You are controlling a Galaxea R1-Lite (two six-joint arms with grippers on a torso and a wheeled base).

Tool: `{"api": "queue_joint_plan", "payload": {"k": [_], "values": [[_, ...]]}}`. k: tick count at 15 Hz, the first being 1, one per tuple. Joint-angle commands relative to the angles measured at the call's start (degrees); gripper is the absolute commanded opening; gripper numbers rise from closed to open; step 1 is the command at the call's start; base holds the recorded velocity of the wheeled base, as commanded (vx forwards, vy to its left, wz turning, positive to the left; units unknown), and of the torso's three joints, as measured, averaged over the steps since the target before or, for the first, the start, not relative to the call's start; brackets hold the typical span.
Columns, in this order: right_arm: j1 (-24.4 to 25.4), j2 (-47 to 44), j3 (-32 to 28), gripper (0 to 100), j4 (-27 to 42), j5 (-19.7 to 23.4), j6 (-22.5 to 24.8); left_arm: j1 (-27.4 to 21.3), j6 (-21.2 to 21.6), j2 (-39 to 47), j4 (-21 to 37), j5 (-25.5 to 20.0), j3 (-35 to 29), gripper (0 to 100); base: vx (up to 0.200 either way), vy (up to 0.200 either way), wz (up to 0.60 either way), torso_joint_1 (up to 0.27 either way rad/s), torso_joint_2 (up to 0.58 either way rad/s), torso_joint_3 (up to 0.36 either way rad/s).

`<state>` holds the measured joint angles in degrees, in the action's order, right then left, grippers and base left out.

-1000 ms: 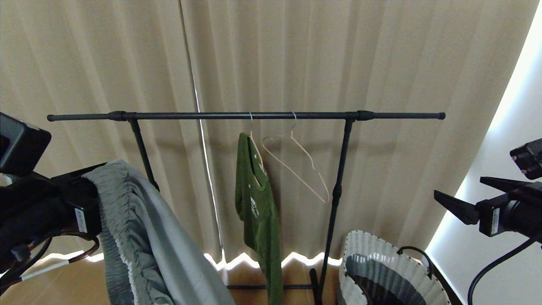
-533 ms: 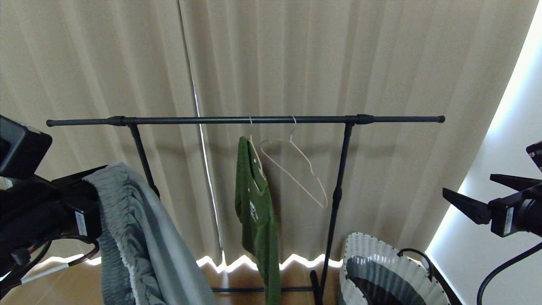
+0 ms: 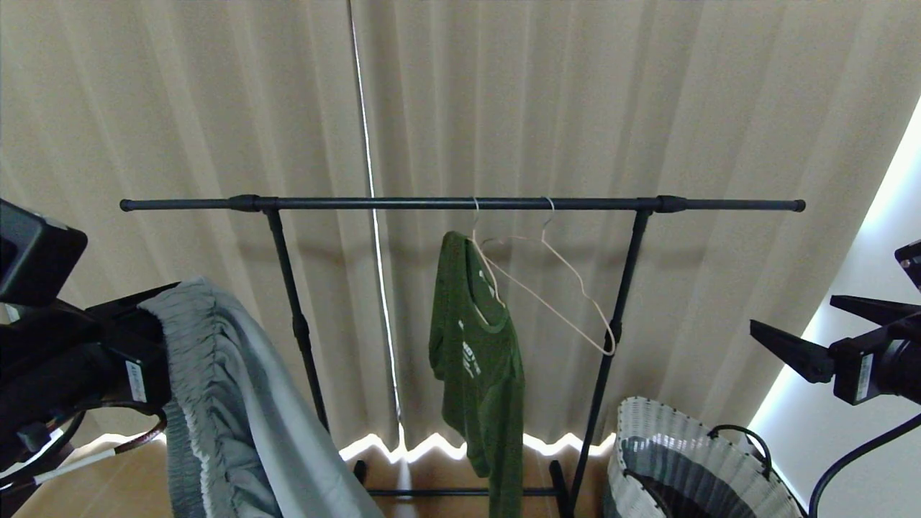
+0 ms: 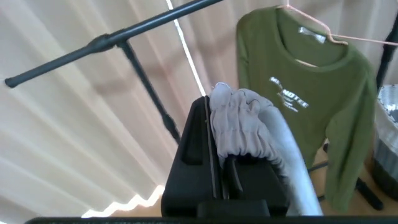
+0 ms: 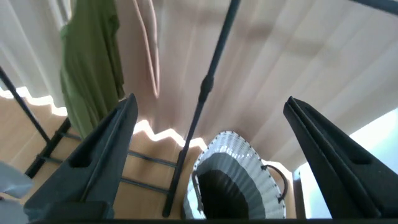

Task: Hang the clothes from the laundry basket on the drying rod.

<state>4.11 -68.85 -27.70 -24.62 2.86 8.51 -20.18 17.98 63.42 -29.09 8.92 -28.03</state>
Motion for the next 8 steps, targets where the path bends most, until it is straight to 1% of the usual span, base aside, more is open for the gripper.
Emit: {"api": "queue_joint_plan", "payload": {"k": [1,6,8], "values": [[0.64,0.03,0.45,100,-0.16,0.04,0.10,0.05,0.04,0.13,-0.01,0.04,-0.01,0,0.000,0.000,0.00,0.000,0.00,0.000],[3.10,-0.14,0.80,100,1.07,-0.14,0.10,-0.04,-0.23,0.74,0.17,0.13,0.96,0,0.000,0.000,0.00,0.000,0.00,0.000],[3.19,-0.41,0.80,100,1.60,-0.23,0.37,-0.04,-0.23,0.66,0.17,0.04,1.04,0,0.200,0.000,0.00,0.007,0.00,0.002]]}}
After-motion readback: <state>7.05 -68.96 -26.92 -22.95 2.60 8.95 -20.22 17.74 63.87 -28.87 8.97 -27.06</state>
